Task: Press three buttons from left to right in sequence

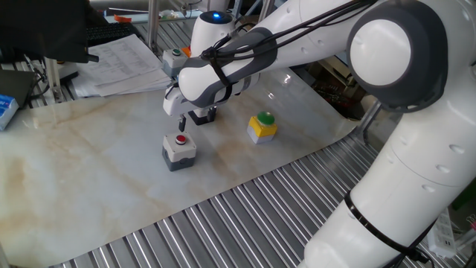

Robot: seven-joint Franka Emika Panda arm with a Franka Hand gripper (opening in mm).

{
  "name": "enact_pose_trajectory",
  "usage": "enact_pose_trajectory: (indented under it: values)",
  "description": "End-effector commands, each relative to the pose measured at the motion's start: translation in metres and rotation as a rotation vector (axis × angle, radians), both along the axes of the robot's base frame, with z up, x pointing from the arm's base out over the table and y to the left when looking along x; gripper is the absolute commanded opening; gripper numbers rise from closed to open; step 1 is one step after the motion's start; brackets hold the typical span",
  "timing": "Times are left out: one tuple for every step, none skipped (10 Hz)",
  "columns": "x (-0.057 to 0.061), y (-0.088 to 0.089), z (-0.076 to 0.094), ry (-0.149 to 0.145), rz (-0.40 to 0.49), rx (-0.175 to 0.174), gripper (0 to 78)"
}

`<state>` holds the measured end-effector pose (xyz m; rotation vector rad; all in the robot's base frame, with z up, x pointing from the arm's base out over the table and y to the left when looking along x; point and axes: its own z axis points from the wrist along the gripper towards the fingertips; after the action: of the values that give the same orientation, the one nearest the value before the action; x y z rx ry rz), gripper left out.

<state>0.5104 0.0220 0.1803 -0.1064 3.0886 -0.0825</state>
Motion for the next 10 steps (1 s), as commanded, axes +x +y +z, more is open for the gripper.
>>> enact_pose_trajectory:
  values:
    - [-0.0135, 0.0116, -0.0122, -0.006, -0.110, 0.004, 77.4]
    - [-0.0127, 0.0121, -0.0144, -0.006, -0.106, 0.003, 77.4]
    - [-0.0114, 0.0128, -0.0170, -0.006, -0.104, 0.005, 77.4]
    - [-0.0110, 0.0131, -0.0184, -0.006, -0.104, 0.005, 77.4]
    - [-0.0109, 0.0131, -0.0190, -0.005, -0.101, 0.006, 77.4]
    - [-0.0109, 0.0131, -0.0190, -0.003, -0.099, 0.007, 77.4]
    - [-0.0109, 0.0131, -0.0190, -0.002, -0.097, 0.008, 77.4]
    - [-0.0109, 0.0131, -0.0190, -0.002, -0.095, 0.008, 77.4]
    - [-0.0109, 0.0131, -0.0190, -0.002, -0.093, 0.007, 77.4]
    - [-0.0109, 0.0131, -0.0190, -0.002, -0.091, 0.007, 77.4]
